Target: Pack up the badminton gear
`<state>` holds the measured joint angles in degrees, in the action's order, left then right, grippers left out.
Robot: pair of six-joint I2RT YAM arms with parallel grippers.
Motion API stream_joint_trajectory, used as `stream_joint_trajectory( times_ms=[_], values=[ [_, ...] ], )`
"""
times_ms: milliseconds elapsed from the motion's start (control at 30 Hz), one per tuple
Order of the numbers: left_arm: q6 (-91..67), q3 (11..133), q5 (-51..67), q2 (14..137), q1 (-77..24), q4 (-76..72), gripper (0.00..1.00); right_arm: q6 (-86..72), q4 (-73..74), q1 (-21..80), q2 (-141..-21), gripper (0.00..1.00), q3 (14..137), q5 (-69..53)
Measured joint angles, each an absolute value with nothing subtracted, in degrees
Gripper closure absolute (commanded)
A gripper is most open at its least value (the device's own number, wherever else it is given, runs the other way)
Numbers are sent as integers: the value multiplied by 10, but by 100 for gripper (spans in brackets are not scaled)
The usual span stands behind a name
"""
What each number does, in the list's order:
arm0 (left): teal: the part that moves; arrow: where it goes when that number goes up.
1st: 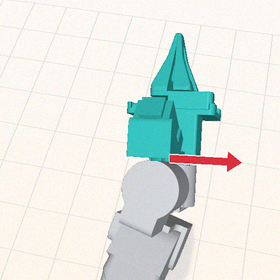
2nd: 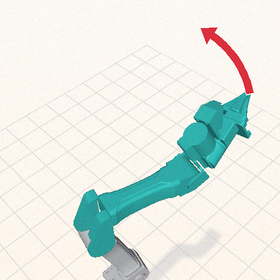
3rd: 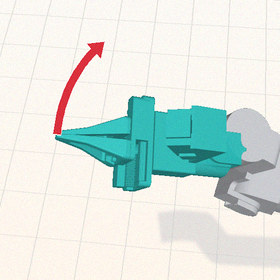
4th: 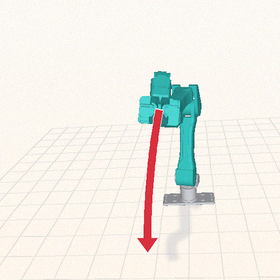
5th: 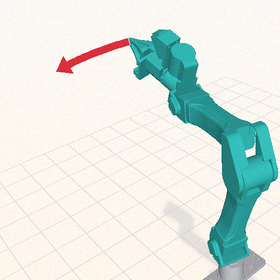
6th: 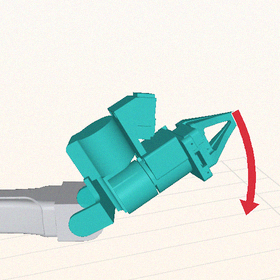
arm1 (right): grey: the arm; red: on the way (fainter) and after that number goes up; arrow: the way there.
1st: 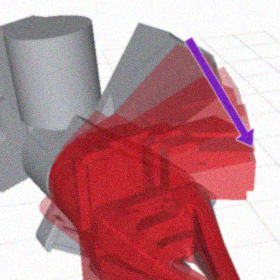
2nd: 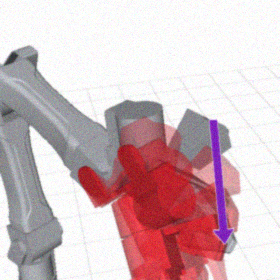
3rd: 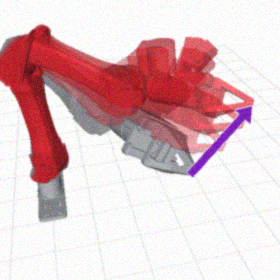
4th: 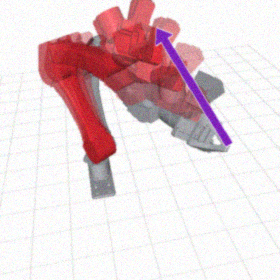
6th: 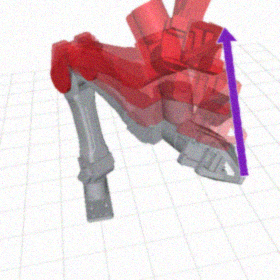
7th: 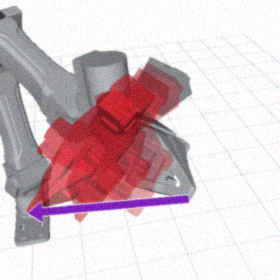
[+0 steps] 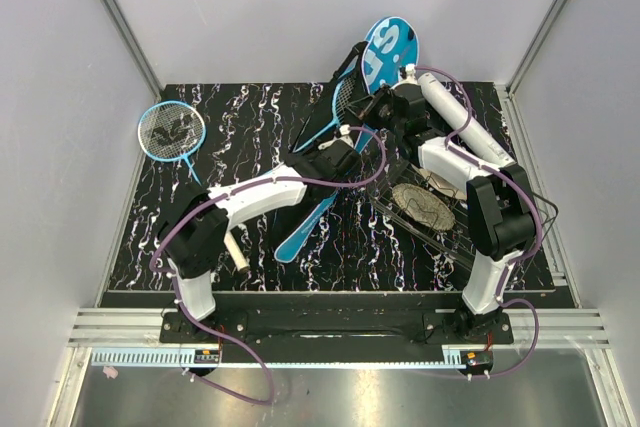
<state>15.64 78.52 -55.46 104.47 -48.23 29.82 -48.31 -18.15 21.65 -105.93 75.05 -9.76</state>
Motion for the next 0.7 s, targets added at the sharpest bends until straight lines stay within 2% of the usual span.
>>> stream_joint_trajectory(
  times_ms=[267, 367, 500, 633, 700],
  values=[
    [201, 750, -614, 1045, -505, 109, 100, -539, -165, 231, -1060, 100, 754, -169],
    [197, 759, -647, 1052, -514, 96, 100, -555, -170, 231, -1063, 100, 758, -176],
    [123, 867, -667, 1120, -514, 208, 100, -565, -178, 220, -1067, 100, 758, -166],
    [-25, 1030, -606, 1185, -519, 436, 100, -569, -168, 209, -1069, 100, 759, -155],
    [-75, 1057, -567, 1187, -520, 493, 96, -569, -167, 210, -1070, 100, 759, -159]
  ],
)
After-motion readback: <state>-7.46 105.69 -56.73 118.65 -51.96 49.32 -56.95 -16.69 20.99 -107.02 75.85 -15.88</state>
